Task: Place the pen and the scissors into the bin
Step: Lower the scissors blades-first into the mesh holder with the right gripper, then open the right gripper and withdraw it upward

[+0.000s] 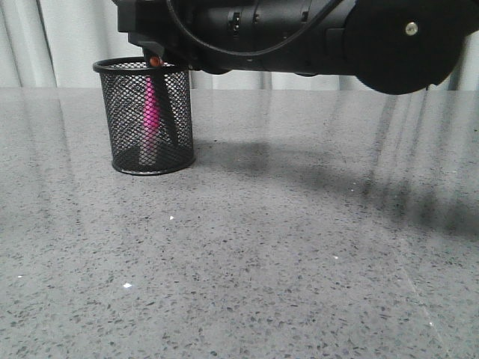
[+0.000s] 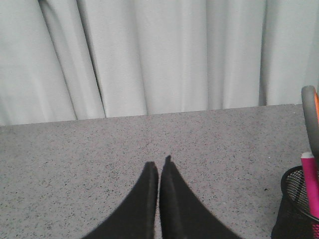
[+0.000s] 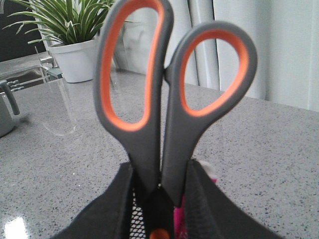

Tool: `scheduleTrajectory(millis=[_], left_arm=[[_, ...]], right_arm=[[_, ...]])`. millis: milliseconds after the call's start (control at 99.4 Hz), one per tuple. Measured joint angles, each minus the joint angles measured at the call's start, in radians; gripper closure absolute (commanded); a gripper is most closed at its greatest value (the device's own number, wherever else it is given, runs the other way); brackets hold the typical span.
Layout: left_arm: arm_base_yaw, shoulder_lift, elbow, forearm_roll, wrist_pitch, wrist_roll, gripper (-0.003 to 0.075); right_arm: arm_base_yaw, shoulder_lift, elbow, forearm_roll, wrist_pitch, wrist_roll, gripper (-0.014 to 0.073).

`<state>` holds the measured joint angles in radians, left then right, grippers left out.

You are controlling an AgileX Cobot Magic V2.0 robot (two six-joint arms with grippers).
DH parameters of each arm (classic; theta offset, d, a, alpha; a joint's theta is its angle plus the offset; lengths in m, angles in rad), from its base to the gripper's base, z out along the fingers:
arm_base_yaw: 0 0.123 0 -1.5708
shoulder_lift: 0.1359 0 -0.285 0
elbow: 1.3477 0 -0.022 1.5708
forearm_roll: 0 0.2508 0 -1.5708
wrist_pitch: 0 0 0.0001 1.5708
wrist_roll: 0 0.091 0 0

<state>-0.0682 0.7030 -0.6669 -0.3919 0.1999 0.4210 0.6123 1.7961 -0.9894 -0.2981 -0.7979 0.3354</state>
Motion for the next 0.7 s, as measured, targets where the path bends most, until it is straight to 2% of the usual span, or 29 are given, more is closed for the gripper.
scheduleTrajectory(millis=[141,241,523,704], left_arm=[[0.0,0.0,0.0,0.0,0.0,0.0,0.0741],[0.0,0.0,0.0,0.0,0.0,0.0,0.0741],[0.0,0.0,0.0,0.0,0.0,0.0,0.0741],[0.0,0.0,0.0,0.0,0.0,0.0,0.0742]], right_arm=[[0.0,0.0,0.0,-0.002,0.0,0.0,0.0399],[0.0,0.0,0.0,-0.002,0.0,0.0,0.0321],[0.0,0.0,0.0,-0.002,-0.037,0.0,0.0317],[-0.011,-0.004,0.0,-0.005,-0.116,0.0,0.032]])
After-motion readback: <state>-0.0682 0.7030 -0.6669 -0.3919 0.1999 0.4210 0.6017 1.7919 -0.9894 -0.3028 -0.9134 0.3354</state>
